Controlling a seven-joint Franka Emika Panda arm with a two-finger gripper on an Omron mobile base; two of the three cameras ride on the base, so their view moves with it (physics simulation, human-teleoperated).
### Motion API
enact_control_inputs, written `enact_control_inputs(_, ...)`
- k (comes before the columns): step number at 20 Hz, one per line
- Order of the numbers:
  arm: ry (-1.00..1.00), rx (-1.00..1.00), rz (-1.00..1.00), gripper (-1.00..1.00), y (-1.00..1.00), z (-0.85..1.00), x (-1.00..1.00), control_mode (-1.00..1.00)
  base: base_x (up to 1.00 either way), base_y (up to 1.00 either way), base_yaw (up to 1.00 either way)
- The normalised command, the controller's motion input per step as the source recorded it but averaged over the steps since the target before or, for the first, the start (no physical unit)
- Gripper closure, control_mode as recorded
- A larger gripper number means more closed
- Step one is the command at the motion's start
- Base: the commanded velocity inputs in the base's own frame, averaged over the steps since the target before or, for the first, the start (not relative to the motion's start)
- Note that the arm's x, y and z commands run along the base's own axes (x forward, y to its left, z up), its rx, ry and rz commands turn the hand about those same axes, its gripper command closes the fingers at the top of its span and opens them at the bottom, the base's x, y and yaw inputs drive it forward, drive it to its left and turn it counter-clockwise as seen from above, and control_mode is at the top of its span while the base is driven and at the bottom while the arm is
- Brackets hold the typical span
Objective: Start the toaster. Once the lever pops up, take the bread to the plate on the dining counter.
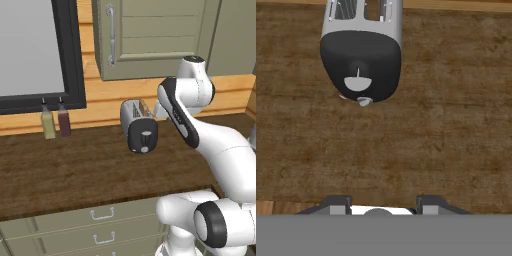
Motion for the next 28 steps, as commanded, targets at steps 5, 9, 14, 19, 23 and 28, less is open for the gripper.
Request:
enact_control_inputs(5,-0.01,0.0,0.0,-1.0,0.11,-0.31,0.0,-1.0,0.0,0.0,0.0)
enact_control_inputs(9,0.0,0.0,0.0,-1.0,0.09,-0.55,0.0,-1.0,0.0,0.0,0.0)
enact_control_inputs(14,0.0,0.0,0.0,-1.0,0.04,-0.39,0.05,-1.0,0.0,0.0,0.0)
enact_control_inputs(19,0.0,0.0,0.0,-1.0,0.0,-0.24,0.23,-1.0,0.0,0.0,0.0)
enact_control_inputs(23,-0.03,0.01,0.0,-1.0,0.0,-0.01,0.39,-1.0,0.0,0.0,0.0)
enact_control_inputs(28,-0.06,0.03,0.0,-1.0,-0.01,0.0,0.44,-1.0,0.0,0.0,0.0)
